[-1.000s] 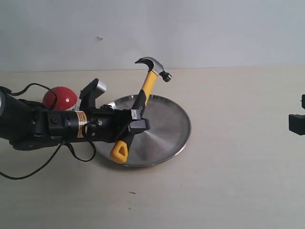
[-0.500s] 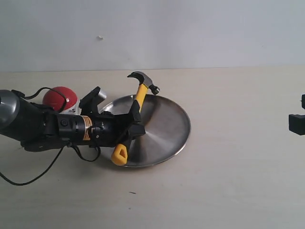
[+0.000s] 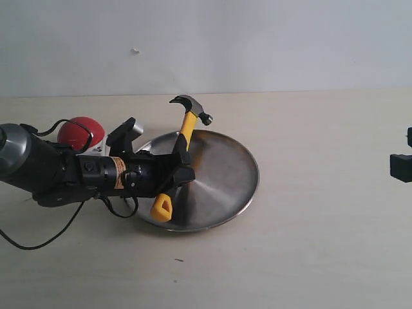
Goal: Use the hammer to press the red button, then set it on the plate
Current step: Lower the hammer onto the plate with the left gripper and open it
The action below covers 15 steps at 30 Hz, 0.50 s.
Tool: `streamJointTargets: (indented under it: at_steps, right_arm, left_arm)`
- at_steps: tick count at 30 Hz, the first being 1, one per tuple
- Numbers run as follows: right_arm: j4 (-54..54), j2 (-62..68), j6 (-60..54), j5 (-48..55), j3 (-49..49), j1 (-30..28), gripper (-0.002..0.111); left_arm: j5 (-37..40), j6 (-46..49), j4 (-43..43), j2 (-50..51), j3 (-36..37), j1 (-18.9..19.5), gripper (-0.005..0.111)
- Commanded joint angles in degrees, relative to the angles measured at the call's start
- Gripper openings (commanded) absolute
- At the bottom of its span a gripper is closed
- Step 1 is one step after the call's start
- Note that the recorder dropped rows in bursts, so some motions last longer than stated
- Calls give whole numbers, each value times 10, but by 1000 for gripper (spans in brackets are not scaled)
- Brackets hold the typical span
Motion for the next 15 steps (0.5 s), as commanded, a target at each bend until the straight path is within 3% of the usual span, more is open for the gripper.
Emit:
streamJointTargets:
  at_steps: [1, 8, 11, 15]
  right_arm:
    - [-1, -4, -1, -4, 3, -2, 0]
    - [-1, -4, -1, -3, 3, -2, 0]
    - [-1, -4, -1, -3, 3, -2, 0]
    - [-1, -4, -1, -3, 3, -2, 0]
  left_arm:
    - [0, -2, 28, 0, -24, -1, 0]
    - [68, -23, 66, -4, -58, -15, 0]
    - [147, -23, 78, -11, -80, -40, 0]
    - [176, -24, 74, -12, -87, -60, 0]
